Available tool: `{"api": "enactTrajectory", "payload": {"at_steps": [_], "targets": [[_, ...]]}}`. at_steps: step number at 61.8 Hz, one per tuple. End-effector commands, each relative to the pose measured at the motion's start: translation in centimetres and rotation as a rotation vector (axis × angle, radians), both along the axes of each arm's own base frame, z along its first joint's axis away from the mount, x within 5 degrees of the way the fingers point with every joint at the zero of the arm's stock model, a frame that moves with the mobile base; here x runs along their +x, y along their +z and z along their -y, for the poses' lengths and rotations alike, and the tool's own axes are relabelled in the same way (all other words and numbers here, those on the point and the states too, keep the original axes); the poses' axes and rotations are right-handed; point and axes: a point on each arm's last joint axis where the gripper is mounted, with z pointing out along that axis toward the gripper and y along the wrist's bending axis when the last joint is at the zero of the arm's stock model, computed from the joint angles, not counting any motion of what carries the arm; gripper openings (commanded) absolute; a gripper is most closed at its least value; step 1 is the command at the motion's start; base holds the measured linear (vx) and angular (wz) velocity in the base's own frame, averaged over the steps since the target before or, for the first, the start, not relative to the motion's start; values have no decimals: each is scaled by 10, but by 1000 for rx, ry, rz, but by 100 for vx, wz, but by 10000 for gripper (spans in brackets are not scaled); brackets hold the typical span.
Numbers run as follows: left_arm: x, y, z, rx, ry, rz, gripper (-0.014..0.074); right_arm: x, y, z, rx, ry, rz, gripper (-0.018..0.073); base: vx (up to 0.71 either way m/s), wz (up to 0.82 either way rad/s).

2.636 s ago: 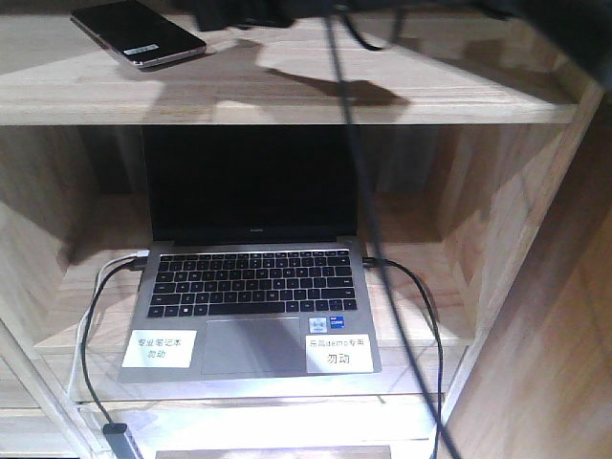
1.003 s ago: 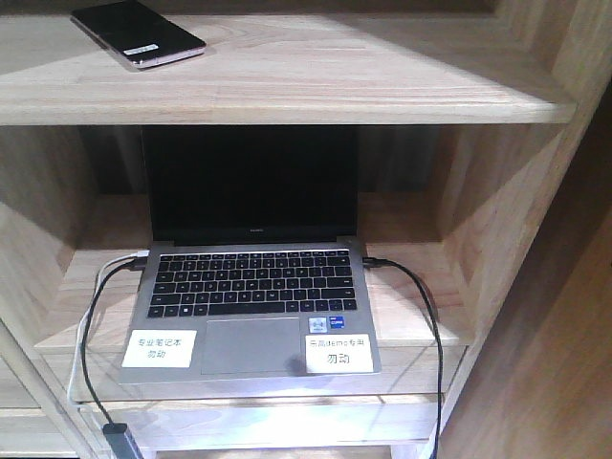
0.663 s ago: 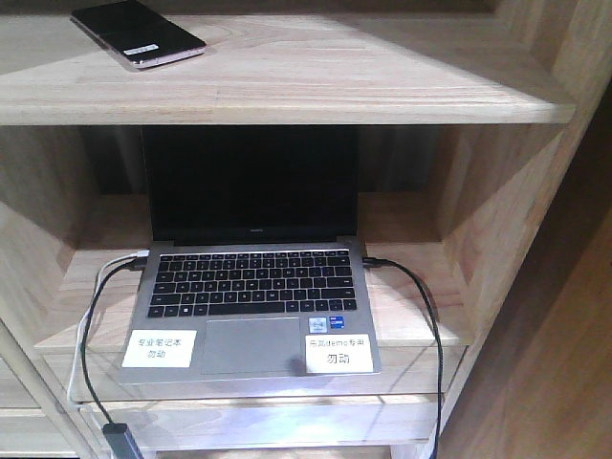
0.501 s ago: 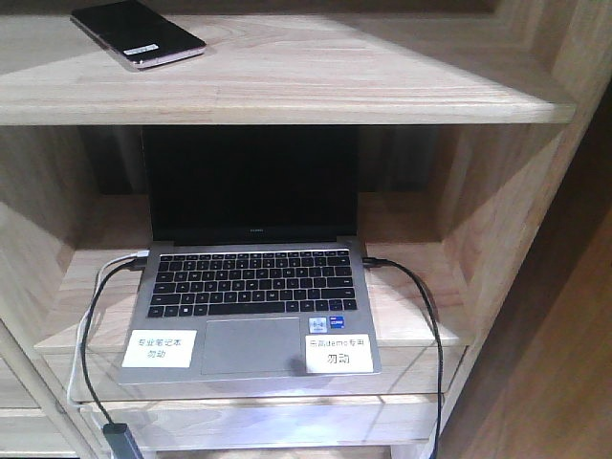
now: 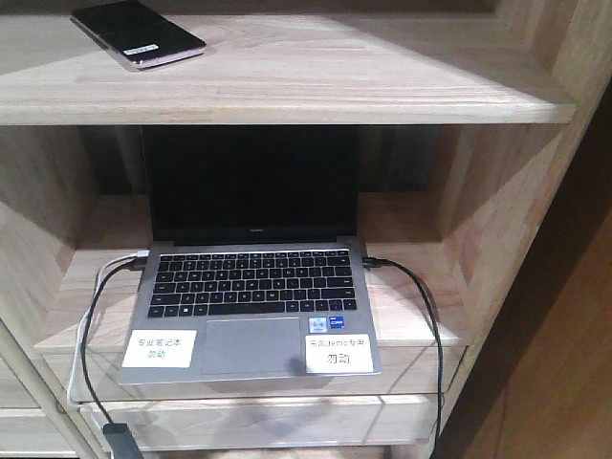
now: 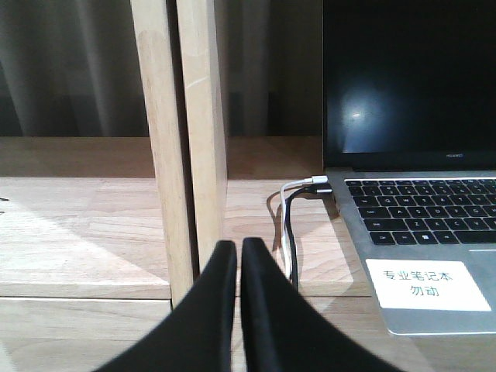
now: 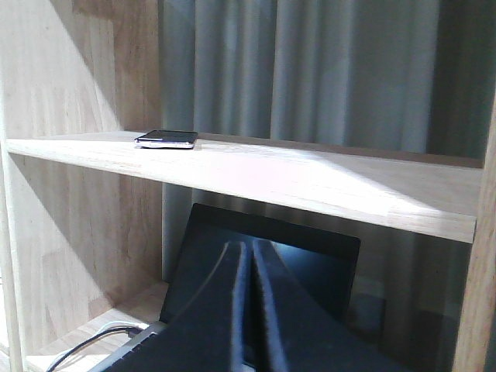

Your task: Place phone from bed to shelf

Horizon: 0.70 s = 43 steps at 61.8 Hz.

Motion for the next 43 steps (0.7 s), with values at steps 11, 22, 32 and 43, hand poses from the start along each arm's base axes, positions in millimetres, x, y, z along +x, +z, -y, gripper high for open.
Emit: {"api": "enactTrajectory", "payload": {"at_steps": [11,22,32,43], "targets": [[1,6,-1,-8,5,72,1,1,10,3,29,-39,29,-4,0,0],[1,6,-1,-8,5,72,1,2,10,4,55,-47,23,-4,0,0],[1,6,-1,-8,5,72,1,2,9,5,33,-63,21,-4,0,0],[1,6,-1,-8,5,72,1,6,3,10,39,-134,-58,-4,0,0]]}}
